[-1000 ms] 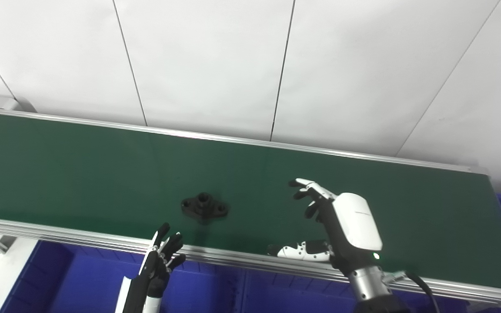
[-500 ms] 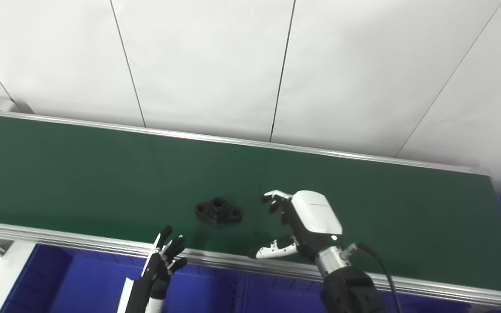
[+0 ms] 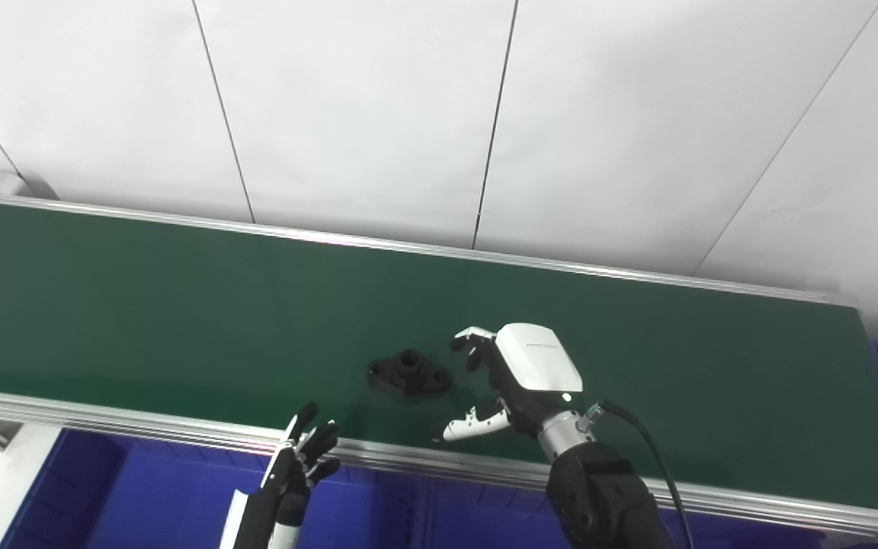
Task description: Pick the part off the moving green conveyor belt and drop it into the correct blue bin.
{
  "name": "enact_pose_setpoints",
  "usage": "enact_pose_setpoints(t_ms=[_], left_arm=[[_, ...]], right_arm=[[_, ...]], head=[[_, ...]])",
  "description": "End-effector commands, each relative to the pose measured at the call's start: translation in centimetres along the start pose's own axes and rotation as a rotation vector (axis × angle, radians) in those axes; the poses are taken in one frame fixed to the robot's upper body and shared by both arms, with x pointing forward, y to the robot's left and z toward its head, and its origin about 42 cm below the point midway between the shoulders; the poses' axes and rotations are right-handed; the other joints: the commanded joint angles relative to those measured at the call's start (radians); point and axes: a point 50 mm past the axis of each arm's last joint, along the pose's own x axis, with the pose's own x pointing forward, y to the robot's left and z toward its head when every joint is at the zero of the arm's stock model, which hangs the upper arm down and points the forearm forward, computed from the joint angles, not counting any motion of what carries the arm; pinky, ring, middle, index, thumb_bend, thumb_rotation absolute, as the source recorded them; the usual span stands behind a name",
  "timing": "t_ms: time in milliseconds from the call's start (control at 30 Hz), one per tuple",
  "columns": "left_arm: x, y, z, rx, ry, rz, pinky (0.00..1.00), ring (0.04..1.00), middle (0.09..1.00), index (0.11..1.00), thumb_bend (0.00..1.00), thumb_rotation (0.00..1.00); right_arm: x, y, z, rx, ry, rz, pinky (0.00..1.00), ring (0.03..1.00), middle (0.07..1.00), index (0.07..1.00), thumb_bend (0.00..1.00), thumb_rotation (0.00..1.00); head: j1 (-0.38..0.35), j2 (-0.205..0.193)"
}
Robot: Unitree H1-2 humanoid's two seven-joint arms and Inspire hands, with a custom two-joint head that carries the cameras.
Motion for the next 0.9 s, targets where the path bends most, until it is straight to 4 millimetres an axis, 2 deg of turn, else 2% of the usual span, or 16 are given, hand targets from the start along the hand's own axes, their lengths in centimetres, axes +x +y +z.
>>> enact_pose_setpoints(t_ms=[0,167,333,667,733,767,800,867], left_arm=[[-0.4,-0.1,0.8,0.008,-0.06,-0.001,0.82,0.896,0.889,0.955,0.92,1.0],[-0.6,-0.3,0.9,0.003,-0.057,0.002,0.83,0.897,0.891,0.955,0.9,1.0],[-0.7,-0.4,1.0,0.004,-0.052,0.0,0.83,0.893,0.89,0.96,0.91,1.0],[-0.9,-0.6,1.0,-0.008,-0.053,-0.001,0.84,0.895,0.886,0.955,0.87,1.0],[-1.0,-0.6,1.1,-0.006,-0.052,0.001,0.83,0.892,0.884,0.952,0.88,1.0],[-1.0,-0.6,1.1,-0.006,-0.051,0.001,0.83,0.891,0.883,0.953,0.88,1.0],[-1.1,-0.6,1.1,-0.008,-0.05,0.001,0.83,0.891,0.883,0.953,0.88,1.0],[-1.2,-0.6,1.2,-0.01,-0.05,0.001,0.83,0.896,0.887,0.959,0.88,1.0]], right_arm=[[0.9,-1.8,0.9,0.025,-0.015,-0.07,0.31,0.434,0.613,0.718,0.9,0.4],[1.2,-2.1,1.2,0.032,-0.027,-0.066,0.34,0.481,0.642,0.709,0.91,0.39],[1.3,-1.9,1.5,0.019,-0.03,-0.06,0.33,0.463,0.636,0.703,0.92,0.4],[1.9,-0.6,1.3,-0.001,-0.034,-0.019,0.35,0.475,0.621,0.706,0.88,0.39],[2.0,-0.2,1.1,-0.017,-0.037,-0.013,0.36,0.47,0.597,0.682,0.79,0.34],[2.2,0.2,0.9,-0.031,-0.04,-0.009,0.33,0.423,0.54,0.656,0.72,0.3],[2.3,0.8,0.5,-0.068,-0.035,0.014,0.32,0.415,0.531,0.652,0.71,0.29],[2.4,2.0,-0.4,-0.125,-0.012,0.066,0.23,0.303,0.402,0.524,0.55,0.17]], head=[[0.002,-0.004],[0.009,-0.004],[0.013,-0.006],[0.019,-0.001],[0.02,0.002],[0.02,0.002],[0.02,0.005],[0.021,0.01]])
